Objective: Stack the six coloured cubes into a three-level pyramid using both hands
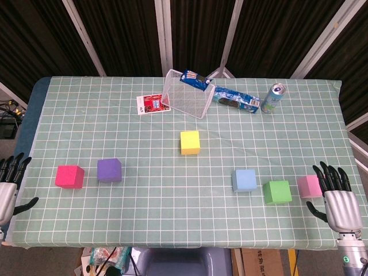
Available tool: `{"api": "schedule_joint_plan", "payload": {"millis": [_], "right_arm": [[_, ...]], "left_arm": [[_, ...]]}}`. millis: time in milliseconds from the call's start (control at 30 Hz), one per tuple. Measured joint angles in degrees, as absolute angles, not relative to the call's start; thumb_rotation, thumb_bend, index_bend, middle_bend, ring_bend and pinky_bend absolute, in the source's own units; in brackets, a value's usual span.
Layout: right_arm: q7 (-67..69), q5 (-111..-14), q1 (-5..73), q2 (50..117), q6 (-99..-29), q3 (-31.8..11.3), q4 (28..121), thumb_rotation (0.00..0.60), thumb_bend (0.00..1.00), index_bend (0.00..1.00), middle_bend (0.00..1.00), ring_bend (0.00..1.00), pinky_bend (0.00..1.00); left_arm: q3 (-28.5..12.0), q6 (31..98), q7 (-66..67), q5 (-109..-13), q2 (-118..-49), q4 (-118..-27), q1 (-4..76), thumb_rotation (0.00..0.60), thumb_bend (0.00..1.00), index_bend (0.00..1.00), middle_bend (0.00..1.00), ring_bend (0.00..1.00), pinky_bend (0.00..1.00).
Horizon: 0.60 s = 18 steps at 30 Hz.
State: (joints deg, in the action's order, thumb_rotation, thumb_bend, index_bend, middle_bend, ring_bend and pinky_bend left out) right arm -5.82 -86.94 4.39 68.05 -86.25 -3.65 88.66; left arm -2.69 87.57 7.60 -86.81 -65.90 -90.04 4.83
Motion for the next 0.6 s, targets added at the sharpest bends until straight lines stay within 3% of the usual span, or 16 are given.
{"api": "schedule_joint_plan", "payload": {"millis": [600], "right_arm": [[-5.91,-86.60,4.38,68.01,-85.13,-3.05,88.70,0.600,0.24,0.00,0.00,0.00,0.00]], "left_arm": [[-2.70,86.22,7.13,-85.46,-65.11,-91.36,4.89,0.600,0.00,0.00,0.00,0.00,0.00]]}}
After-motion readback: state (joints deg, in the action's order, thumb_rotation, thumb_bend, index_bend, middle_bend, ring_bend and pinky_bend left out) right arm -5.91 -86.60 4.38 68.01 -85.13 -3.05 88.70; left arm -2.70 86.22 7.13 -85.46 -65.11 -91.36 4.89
